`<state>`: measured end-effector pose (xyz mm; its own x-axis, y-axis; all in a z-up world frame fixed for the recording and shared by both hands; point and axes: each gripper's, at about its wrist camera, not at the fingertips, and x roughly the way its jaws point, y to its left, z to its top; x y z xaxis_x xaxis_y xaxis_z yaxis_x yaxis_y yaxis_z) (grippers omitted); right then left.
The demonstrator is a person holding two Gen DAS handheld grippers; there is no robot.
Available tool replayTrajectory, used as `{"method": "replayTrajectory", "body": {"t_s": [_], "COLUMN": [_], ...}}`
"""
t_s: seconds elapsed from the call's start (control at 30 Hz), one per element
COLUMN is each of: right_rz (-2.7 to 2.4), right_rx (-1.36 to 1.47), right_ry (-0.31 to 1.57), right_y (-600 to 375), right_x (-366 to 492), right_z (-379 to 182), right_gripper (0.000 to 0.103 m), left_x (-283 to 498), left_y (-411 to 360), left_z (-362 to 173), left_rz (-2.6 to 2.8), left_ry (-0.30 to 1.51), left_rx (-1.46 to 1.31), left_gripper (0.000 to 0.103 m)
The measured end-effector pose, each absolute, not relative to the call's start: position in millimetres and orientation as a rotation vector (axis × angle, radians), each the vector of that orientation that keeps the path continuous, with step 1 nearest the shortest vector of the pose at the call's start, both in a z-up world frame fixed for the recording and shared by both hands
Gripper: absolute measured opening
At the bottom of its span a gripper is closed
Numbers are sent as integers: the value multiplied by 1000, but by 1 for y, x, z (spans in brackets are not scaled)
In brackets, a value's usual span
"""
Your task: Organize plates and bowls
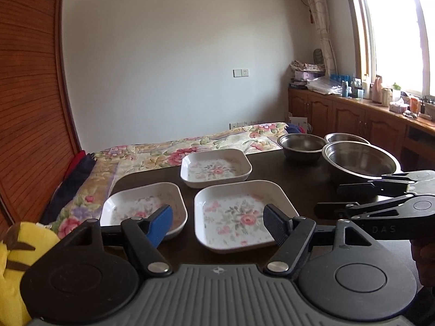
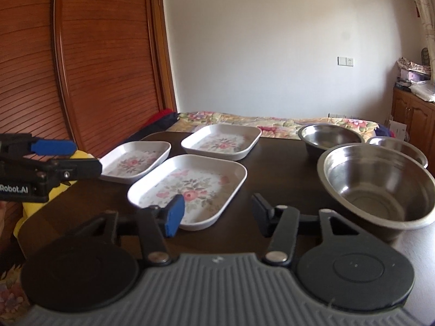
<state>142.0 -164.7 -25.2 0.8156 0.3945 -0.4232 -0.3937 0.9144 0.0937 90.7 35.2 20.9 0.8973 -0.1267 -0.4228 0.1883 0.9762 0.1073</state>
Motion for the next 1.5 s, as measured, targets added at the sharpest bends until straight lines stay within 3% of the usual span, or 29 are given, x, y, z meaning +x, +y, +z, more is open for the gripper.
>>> {"method": "replayTrajectory", "body": {"t_s": [0.27,0.63,0.97,1.5], "right_rz": [428,456,470,461], "right_rx": [-25,-22,-14,3], "right_ry": [522,600,629,671], "right_y": [-157,-153,-149,-148], "right_x": [173,197,206,213], "right_z": [-28,-37,-39,-45], "right_gripper": [42,40,39,32], "left_x": [129,184,236,276], "left_y": [34,39,44,44], "left_z": [11,-3,-15,-31], "left_rz": [-184,-199,-256,-306], "left_ry": [483,548,612,674], "left_rx": [174,224,237,277], "left_gripper": [62,53,38,31]}}
